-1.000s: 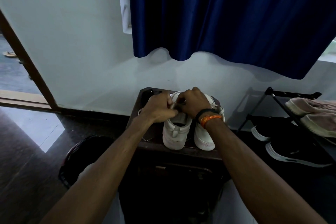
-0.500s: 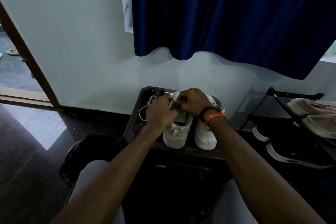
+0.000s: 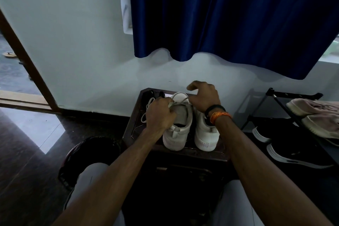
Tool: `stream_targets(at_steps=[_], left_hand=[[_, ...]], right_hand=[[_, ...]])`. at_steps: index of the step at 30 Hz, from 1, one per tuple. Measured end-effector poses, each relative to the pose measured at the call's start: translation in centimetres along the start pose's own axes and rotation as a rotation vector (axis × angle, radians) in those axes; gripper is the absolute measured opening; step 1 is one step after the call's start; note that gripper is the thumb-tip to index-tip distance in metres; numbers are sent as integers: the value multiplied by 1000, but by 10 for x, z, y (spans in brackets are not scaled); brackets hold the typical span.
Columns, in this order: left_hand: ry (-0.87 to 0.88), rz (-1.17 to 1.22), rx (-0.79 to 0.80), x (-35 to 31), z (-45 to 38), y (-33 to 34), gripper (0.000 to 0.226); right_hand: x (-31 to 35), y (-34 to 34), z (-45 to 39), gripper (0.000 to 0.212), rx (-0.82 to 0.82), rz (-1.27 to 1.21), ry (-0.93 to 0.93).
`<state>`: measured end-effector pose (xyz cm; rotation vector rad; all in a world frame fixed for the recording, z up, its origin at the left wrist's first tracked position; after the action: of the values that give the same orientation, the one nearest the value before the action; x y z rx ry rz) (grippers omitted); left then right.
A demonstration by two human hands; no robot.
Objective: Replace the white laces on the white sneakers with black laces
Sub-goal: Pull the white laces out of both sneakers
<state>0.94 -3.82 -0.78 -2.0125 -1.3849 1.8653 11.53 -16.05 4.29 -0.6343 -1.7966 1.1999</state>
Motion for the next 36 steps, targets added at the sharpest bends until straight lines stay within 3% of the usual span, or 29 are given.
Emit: stream_targets(at_steps=[3,6,9,12,14,16,19,22,25,29,33,36], left_hand=[[6,0,0,-1,0,0,19],[2,-3,-7,-3,2,-2,17],[-11,-9,-2,-2,3,-3,19],[-28,1,-8,0,3,-2,19],[-27,10,-12,0,3,-1,21],[-32,15,-20,0,3,-1,21],[-33,18,-17,-1,3,-1,18],[-23,24,-10,-2,4,-2,14],[-23,25,-15,-2,4,-2,13],[-35,29,-9,0,4,-1,12],[-42,39,-15,1,6,-3,22],[-38,33,-20,1,5,-2,22]], right_hand=[[15,16,4,35,152,149,-204],[21,25,7,23,109,269,-265],[15,16,9,17,-54,218,-168],[-7,-8,6,18,-274,159,87],[-19,-17,5,18,-306,171,225],[-19,-16,6,20,-243,232,224],[0,-8,10,31,-133,162,33],[17,12,12,26,28,205,-126],[20,27,11,26,97,310,-149],[16,24,10,22,6,300,-79],[-6,3,6,19,-229,136,210],[-17,-5,4,14,-224,113,308]])
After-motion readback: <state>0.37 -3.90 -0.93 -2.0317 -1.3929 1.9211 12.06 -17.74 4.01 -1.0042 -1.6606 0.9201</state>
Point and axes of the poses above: each hand's wrist, its own z-axis away from the middle knuckle, its own y-axis out of the palm, x = y × z, the point moved 3 cm from there along -z, towards the middle knuckle, and after that the axes turned 9 degrees about z, right-handed, at the moved point
